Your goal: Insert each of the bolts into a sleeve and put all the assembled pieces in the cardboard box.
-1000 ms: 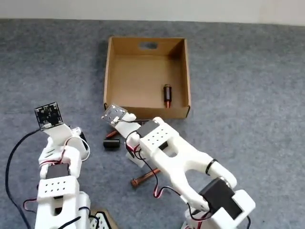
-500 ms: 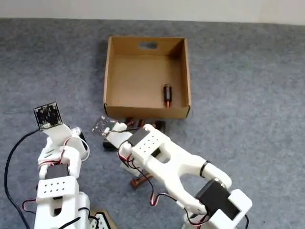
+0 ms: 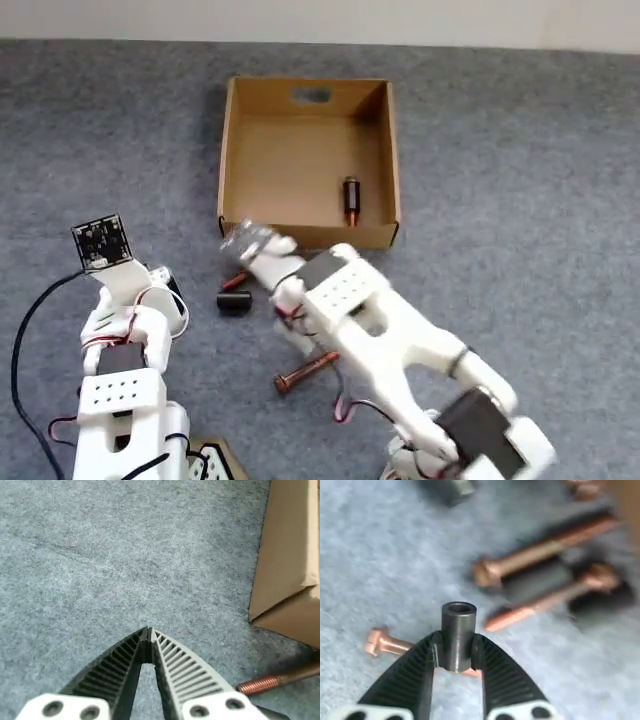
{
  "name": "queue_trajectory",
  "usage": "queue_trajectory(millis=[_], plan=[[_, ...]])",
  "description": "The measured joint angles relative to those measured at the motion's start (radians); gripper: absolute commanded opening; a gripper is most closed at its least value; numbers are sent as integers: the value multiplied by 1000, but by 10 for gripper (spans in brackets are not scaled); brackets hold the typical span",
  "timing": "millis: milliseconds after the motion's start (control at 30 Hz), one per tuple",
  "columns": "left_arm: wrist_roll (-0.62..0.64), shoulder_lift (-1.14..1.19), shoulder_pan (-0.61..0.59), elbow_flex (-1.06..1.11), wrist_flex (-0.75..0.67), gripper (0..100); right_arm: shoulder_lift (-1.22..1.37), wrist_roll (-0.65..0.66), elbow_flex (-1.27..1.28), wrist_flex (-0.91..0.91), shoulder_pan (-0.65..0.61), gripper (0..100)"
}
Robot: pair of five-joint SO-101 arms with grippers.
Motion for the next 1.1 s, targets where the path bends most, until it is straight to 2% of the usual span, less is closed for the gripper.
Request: queue_trajectory(millis=[233, 367, 500, 633, 933, 1100], plan=[[0, 0, 0, 0, 0, 13, -295, -71, 124, 25, 247, 5], [0, 0, 0, 0, 0, 13, -345, -78, 235, 25, 439, 9], [0, 0, 0, 0, 0, 13, -350, -78, 305, 25, 546, 29], [0, 0, 3, 0, 0, 13, -350, -78, 385, 25, 575, 139], [0, 0, 5, 0, 0, 13, -359, -77, 428, 17, 580, 116], [0, 0, 5, 0, 0, 13, -358, 21, 477, -35, 585, 116]])
